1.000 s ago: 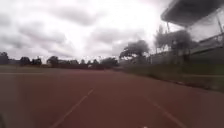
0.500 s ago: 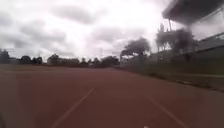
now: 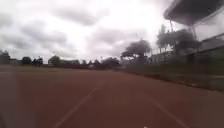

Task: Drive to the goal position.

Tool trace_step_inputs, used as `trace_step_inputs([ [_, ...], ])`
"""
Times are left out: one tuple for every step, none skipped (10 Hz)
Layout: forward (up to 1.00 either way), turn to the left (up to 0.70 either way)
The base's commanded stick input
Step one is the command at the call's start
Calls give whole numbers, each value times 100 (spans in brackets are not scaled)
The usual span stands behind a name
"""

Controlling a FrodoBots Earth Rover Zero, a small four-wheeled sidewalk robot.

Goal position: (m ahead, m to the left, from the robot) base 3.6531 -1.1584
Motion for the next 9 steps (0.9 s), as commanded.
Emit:
trace_step_inputs([
  [70, 0],
  [70, 0],
  [70, 0],
  [70, 0],
  [70, 0],
  [70, 0],
  [70, 0],
  [70, 0],
  [70, 0],
])
